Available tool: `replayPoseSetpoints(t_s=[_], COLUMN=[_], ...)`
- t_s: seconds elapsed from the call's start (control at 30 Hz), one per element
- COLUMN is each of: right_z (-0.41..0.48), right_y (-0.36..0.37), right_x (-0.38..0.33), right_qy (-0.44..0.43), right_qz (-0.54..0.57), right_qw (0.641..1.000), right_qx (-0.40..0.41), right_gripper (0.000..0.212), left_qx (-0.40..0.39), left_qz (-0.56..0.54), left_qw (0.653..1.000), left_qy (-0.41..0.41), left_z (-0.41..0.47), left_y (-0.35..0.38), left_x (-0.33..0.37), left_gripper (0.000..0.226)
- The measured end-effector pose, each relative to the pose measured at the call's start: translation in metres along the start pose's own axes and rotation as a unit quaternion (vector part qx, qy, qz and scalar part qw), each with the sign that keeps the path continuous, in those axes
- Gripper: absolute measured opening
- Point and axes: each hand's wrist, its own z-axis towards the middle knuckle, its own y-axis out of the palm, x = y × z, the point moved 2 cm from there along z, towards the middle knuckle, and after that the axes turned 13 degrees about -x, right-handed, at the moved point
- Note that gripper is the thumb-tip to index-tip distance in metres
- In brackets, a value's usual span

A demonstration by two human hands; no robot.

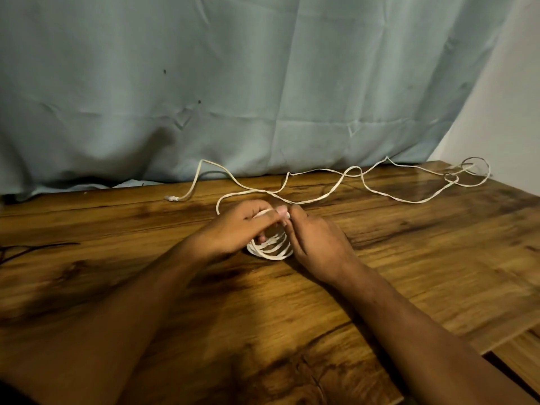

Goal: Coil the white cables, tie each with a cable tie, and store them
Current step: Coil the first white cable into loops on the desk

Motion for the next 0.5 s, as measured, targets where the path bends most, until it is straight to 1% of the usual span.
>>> replayPoseSetpoints(t_s=[0.07,0.1,0.17,0.23,0.27,0.33,0.43,0.5], right_z=[-0.0003,-0.0006,-0.0003,0.0007,0.0014,0.0017,0.0004,-0.0009], right_y=[0.0002,0.0003,0.0005,0.0011,0.0016,0.002,0.0016,0.0002], right_x=[0.0026,0.0029,0.0023,0.0018,0.002,0.0021,0.0005,-0.003], right_qy=[0.016,0.018,0.021,0.025,0.027,0.032,0.03,0.011], right_qz=[0.009,0.013,0.022,0.021,0.017,0.001,-0.03,-0.034], right_qw=[1.0,1.0,1.0,0.999,0.999,0.999,0.999,0.999], right_qx=[-0.004,-0.004,-0.005,-0.008,-0.008,-0.009,0.008,0.029], right_gripper=[0.027,0.027,0.029,0.029,0.029,0.03,0.03,0.03], left_qx=[0.001,0.014,0.054,0.094,0.106,0.112,0.105,0.1], left_qz=[0.122,0.179,0.3,0.406,0.433,0.451,0.447,0.441], left_qw=[0.992,0.983,0.952,0.909,0.895,0.885,0.888,0.892], left_qy=[0.027,0.031,0.019,-0.001,-0.007,-0.006,-0.002,-0.002], left_z=[-0.0022,-0.0031,-0.0048,-0.0066,-0.0074,-0.0074,-0.0067,-0.0069], left_y=[-0.001,-0.0017,-0.0023,-0.0025,-0.0025,-0.0019,-0.0022,-0.0027], left_x=[-0.0003,-0.0007,0.0012,0.003,0.0038,0.0043,0.0028,0.0012], left_gripper=[0.02,0.015,0.016,0.021,0.022,0.023,0.023,0.022])
